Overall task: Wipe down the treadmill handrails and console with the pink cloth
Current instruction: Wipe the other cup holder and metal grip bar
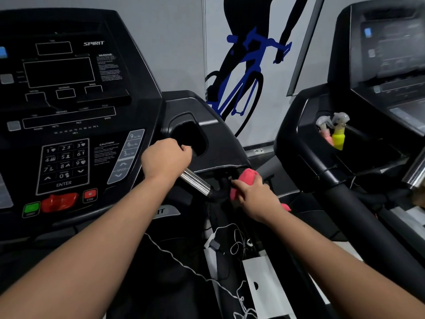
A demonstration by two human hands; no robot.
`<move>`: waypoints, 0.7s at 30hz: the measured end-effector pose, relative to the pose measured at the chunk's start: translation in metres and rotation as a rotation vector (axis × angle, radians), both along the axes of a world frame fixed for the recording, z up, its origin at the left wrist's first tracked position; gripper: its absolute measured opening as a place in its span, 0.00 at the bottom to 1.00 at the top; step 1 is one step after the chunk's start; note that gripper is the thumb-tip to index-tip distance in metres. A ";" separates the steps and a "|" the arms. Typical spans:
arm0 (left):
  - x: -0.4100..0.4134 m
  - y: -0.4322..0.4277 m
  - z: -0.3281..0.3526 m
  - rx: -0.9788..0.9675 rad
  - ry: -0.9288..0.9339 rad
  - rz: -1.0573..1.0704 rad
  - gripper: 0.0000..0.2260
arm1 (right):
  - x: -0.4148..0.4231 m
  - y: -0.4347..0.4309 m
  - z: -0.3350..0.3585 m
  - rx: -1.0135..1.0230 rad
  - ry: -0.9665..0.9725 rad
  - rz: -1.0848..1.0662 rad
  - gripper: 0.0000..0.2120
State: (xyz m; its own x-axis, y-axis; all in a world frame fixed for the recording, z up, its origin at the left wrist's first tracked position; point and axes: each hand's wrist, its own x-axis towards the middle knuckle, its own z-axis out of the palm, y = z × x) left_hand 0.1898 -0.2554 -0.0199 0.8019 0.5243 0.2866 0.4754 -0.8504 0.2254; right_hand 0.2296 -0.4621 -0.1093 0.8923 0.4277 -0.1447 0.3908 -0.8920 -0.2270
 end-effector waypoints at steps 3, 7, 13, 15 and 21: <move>0.000 0.000 0.001 0.004 -0.004 -0.009 0.16 | -0.023 -0.013 -0.005 -0.050 -0.019 0.028 0.24; 0.000 0.002 0.000 0.001 -0.018 -0.030 0.16 | -0.035 -0.014 -0.004 -0.017 -0.023 -0.023 0.30; -0.001 0.005 -0.002 0.002 -0.032 -0.068 0.17 | 0.018 0.008 -0.002 0.279 0.122 -0.292 0.43; 0.000 0.005 -0.001 -0.002 -0.044 -0.070 0.17 | 0.036 0.005 -0.001 0.461 0.243 -0.307 0.31; -0.002 0.003 -0.002 -0.015 -0.052 -0.063 0.18 | 0.037 -0.022 -0.018 0.740 0.496 -0.237 0.15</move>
